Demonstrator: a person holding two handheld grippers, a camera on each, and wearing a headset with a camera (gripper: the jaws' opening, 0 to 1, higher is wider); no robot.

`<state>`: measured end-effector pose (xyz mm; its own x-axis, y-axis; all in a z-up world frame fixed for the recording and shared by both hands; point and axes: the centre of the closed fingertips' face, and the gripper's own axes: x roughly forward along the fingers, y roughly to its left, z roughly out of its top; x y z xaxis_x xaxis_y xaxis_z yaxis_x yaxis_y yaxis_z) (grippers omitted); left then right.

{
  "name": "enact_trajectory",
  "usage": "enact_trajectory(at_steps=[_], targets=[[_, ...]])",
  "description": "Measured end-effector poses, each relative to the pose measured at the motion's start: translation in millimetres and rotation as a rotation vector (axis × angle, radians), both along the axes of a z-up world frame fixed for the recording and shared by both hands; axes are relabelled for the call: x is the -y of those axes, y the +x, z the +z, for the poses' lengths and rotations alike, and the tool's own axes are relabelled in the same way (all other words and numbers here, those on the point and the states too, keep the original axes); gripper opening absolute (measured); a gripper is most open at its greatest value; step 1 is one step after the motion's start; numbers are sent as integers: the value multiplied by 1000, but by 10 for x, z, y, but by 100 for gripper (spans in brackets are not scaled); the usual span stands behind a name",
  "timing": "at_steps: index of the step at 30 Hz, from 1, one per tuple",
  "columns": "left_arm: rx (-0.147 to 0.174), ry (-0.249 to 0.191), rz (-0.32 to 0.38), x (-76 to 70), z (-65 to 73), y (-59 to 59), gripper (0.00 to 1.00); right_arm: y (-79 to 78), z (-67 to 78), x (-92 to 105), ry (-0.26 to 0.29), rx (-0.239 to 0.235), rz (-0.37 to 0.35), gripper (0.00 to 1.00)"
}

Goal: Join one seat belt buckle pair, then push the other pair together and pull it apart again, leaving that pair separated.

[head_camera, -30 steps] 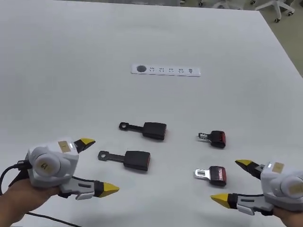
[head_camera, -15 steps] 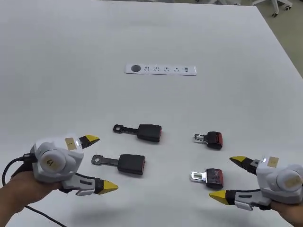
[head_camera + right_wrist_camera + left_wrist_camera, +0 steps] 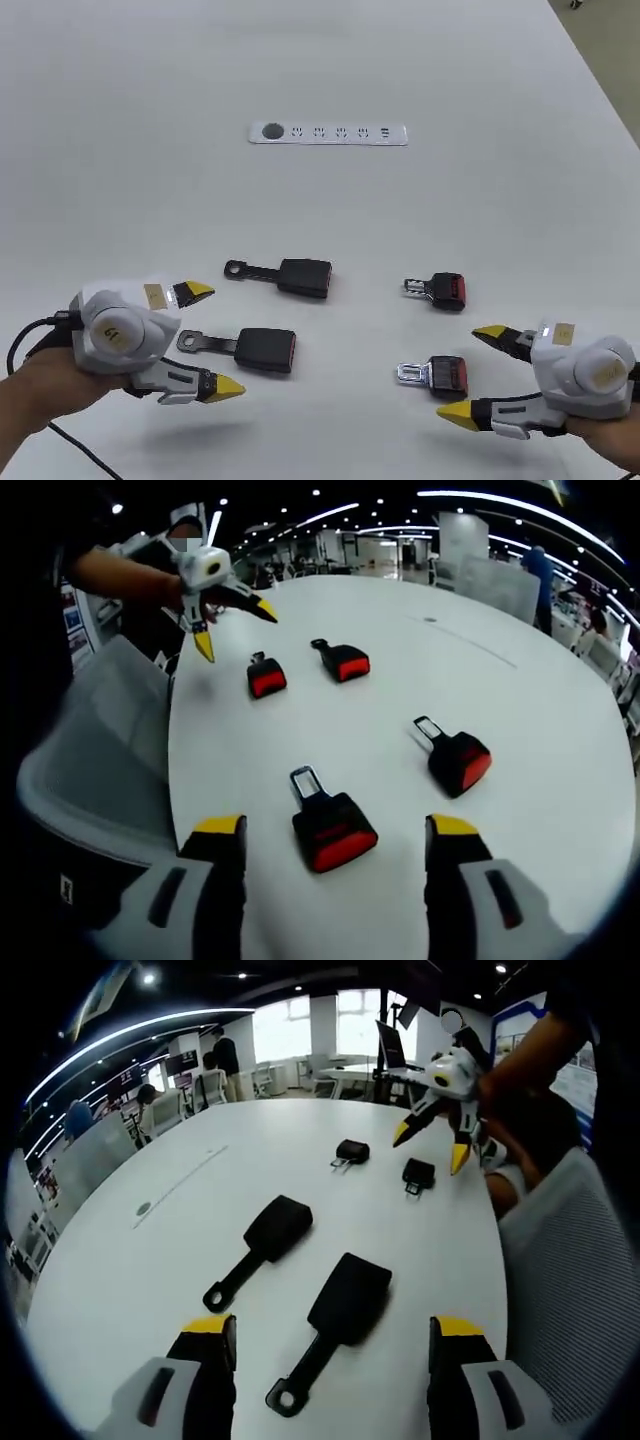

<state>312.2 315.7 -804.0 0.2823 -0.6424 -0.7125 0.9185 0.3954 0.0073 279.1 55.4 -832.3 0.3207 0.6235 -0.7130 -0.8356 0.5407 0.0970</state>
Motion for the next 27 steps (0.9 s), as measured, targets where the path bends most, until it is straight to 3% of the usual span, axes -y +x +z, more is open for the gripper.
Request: enact_trajectory(at_steps=[6,9,15,20,27], targets=[[-28,31,-66,71,-172,16,78,15,-85,-13,-11,-27,36,71],[-58,38,-92,109,-245,21,75,-2,-126,-34,-16,-48,61,67],[-74,48,-142,209,-351,76,72,-2,-192,-45,-33,-62,104,66],[-101,70,-203,266,-466,26,68,-22,-216,-47,-56,-73,150,64],[-93,112,-265,233,-556,-14,59,-63,-231,-64,-82,-76,228,50]])
